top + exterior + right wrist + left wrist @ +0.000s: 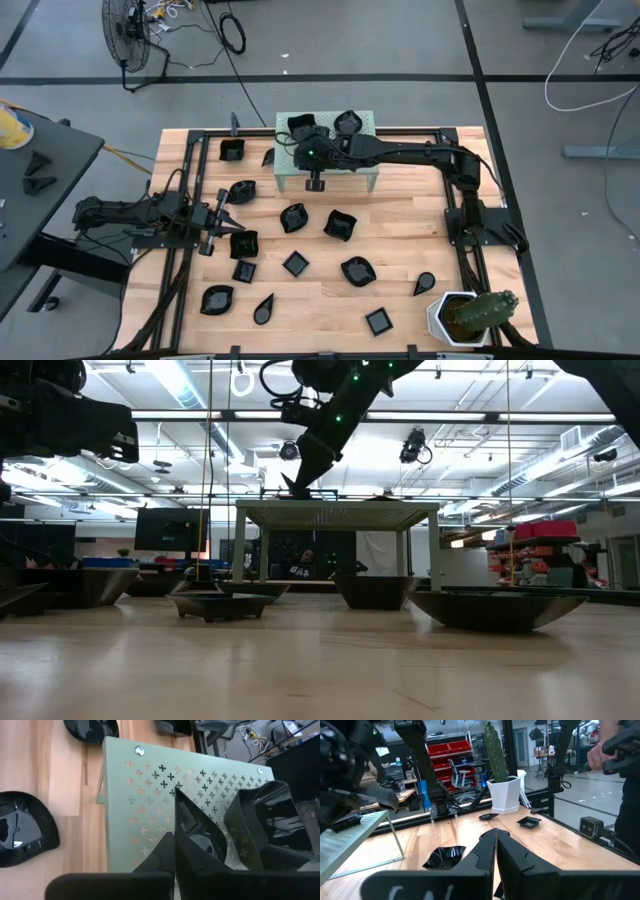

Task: Pick & Place Mini shaped plates
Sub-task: Put the drop shaped plate on the shelf, then stack the drop shaped plate on top of the drop shaped plate on the shelf

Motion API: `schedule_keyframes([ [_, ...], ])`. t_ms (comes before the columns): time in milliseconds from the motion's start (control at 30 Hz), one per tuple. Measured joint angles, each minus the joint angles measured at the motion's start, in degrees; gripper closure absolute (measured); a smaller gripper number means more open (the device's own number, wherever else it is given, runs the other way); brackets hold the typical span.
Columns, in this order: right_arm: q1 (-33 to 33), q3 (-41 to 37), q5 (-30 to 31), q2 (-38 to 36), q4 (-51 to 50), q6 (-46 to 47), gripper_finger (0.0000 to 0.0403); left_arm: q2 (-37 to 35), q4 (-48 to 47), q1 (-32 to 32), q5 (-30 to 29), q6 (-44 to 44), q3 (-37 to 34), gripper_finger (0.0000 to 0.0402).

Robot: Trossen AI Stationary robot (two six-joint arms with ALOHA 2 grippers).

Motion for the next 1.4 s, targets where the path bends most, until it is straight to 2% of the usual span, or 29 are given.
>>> schedule_keyframes([
  [533, -0.9, 0.0, -1.9, 0.3, 0.3, -0.5, 0.0394, 0.0, 0.0, 0.0, 0.0, 0.0, 0.0, 0.0378],
  [900, -1.2, 0.0, -2.1, 0.3, 0.1, -1.7, 0.036, 0.0, 0.0, 0.0, 0.0, 0.0, 0.0, 0.0378],
  [1400, -1.1, 0.0, -2.4, -1.6, -1.1, -3.0, 0.0291, 0.0, 0.0, 0.0, 0.0, 0.0, 0.0, 0.0378],
])
